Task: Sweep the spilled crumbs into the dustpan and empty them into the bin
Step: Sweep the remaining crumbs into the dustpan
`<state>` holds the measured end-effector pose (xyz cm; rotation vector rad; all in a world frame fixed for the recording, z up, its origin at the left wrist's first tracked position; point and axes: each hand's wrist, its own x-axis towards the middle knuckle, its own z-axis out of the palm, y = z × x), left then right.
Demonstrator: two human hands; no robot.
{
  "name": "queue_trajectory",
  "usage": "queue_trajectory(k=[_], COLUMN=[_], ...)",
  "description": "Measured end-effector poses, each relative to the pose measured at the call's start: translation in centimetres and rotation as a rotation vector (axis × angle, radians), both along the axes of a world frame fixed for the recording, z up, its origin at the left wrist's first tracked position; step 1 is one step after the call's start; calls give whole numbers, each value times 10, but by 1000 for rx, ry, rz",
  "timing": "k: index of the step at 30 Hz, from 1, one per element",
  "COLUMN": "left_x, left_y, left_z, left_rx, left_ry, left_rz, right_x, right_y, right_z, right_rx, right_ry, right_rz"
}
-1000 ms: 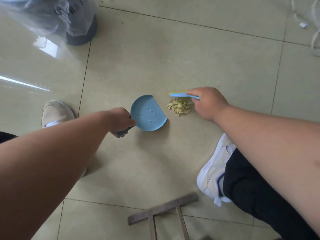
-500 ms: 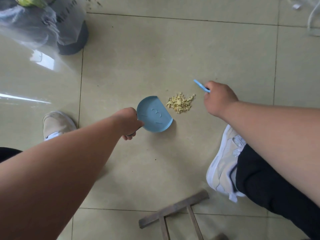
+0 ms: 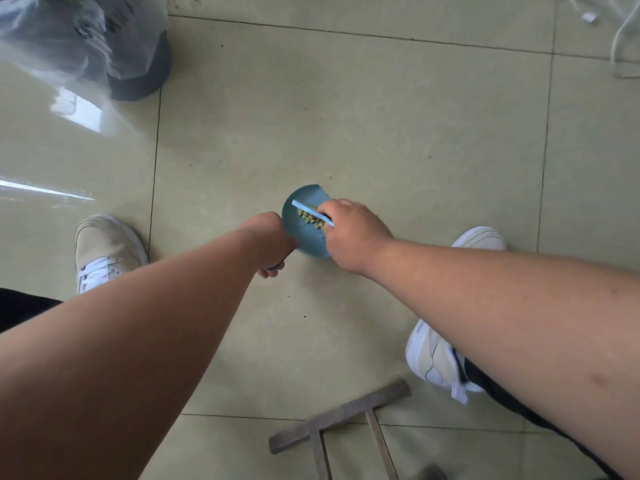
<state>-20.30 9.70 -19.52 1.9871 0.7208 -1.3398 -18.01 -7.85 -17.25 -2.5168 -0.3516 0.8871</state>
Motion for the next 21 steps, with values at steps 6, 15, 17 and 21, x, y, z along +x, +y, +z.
queue_trajectory(k=[6, 15, 17, 21], left_x=[-9, -16, -18, -22], left_y=[19, 33, 35, 35], left_z=[-3, 2, -1, -6], left_rx=[21, 103, 117, 142], left_ry=[-52, -127, -145, -174], left_rz=[-37, -148, -178, -226], right_x=[43, 85, 73, 44], right_y=[-24, -95, -94, -70], right_z=[10, 24, 24, 18], right_rx=[80, -328, -405, -412], right_ry=[7, -108, -47, -14], right_rz=[-481, -391, -321, -317])
